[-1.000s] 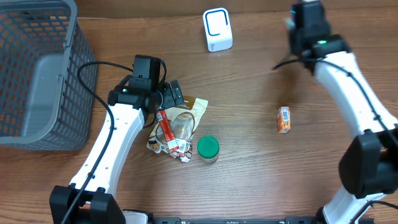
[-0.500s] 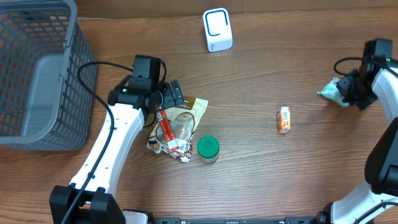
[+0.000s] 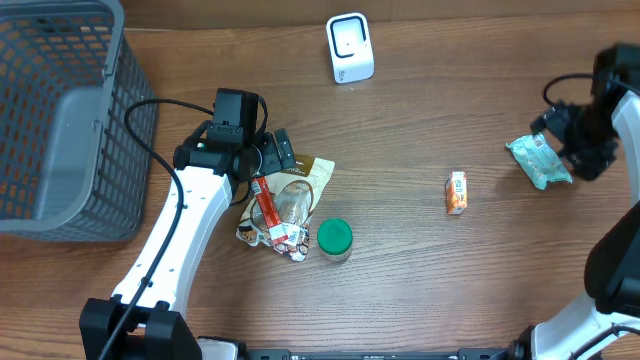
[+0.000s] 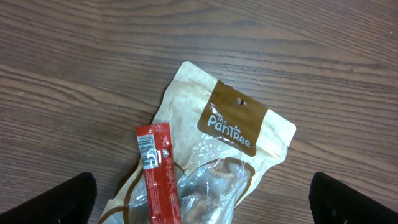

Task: Scan the item barcode
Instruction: 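Carry the teal pack to the table's right edge and release, then move the right gripper down over the green-lidded jar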

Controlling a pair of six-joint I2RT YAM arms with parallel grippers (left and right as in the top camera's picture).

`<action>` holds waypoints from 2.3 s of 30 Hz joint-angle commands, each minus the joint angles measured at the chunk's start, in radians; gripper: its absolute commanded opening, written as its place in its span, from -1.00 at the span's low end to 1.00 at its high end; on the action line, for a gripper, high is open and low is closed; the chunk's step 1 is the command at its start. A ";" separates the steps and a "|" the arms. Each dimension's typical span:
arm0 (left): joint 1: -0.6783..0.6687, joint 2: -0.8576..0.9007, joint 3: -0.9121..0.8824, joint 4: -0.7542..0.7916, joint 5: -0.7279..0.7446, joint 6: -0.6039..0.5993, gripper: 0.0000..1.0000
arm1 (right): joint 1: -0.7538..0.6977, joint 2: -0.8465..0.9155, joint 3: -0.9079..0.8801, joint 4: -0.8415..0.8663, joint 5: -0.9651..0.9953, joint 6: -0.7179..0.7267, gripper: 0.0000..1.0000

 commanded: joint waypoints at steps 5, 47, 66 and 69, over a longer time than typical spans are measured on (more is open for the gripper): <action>0.002 -0.010 0.017 0.000 -0.013 0.023 1.00 | 0.272 -0.078 0.043 -0.088 -0.058 -0.093 0.89; 0.002 -0.010 0.017 0.000 -0.013 0.023 1.00 | 1.170 0.065 -0.016 0.075 0.111 0.131 1.00; 0.002 -0.010 0.017 0.000 -0.013 0.023 0.99 | 1.165 0.085 -0.237 0.269 0.166 0.138 0.92; 0.002 -0.010 0.017 0.000 -0.013 0.023 1.00 | 1.149 0.084 -0.237 0.238 0.229 0.167 0.91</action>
